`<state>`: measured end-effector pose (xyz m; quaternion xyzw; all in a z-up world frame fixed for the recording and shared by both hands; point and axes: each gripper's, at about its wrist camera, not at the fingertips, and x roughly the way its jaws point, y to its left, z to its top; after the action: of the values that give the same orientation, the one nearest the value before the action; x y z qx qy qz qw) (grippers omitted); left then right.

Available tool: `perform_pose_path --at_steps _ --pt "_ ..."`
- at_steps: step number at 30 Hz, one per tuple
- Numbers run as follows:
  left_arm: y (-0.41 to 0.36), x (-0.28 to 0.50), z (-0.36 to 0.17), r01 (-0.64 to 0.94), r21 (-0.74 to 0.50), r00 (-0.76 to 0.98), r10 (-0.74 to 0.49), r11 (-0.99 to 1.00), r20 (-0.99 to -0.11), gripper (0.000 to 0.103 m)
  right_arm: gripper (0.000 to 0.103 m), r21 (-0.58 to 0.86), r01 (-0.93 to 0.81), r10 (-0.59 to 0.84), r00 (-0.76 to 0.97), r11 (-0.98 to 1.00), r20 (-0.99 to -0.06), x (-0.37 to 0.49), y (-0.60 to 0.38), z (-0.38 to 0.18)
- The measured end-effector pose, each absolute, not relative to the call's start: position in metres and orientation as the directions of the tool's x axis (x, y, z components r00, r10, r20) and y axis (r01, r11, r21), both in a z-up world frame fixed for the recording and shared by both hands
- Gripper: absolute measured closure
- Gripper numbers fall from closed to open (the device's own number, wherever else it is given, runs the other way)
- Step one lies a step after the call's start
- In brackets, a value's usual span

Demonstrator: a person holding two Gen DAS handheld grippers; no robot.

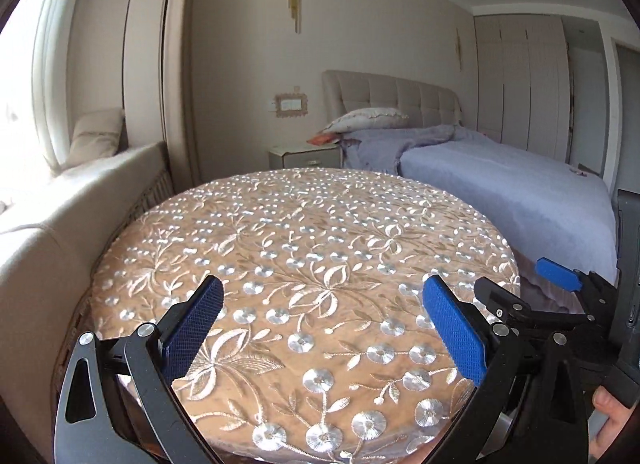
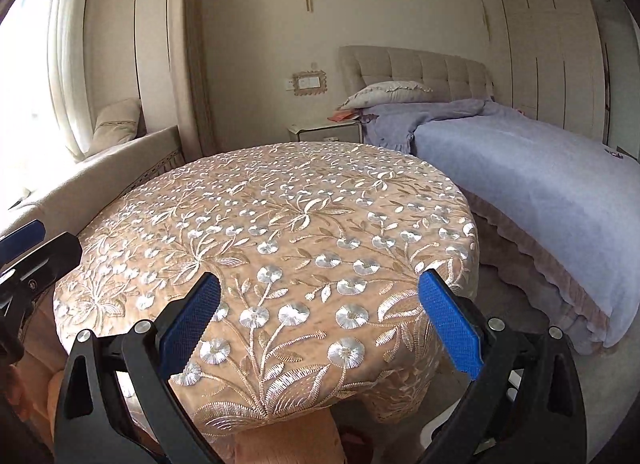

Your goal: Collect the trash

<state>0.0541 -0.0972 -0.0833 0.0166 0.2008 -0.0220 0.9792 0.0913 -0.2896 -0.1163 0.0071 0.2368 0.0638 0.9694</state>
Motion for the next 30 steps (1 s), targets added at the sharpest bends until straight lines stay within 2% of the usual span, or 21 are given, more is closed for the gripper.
perform_pose_path --at_steps 11,16,30 --pt "-0.074 0.059 -0.089 -0.008 -0.069 0.914 -0.021 0.998 -0.405 0.005 0.005 -0.059 -0.156 0.12 0.908 0.986 -0.401 0.082 -0.253 -0.103" --pt "-0.067 0.059 -0.089 -0.013 -0.104 0.918 -0.03 0.995 -0.396 0.005 0.005 -0.046 -0.156 0.124 0.905 0.987 -0.406 0.088 -0.253 -0.104" --pt "-0.072 0.061 -0.087 -0.013 -0.086 0.917 -0.022 0.996 -0.398 0.005 0.005 -0.056 -0.161 0.125 0.907 0.985 -0.403 0.09 -0.252 -0.102"
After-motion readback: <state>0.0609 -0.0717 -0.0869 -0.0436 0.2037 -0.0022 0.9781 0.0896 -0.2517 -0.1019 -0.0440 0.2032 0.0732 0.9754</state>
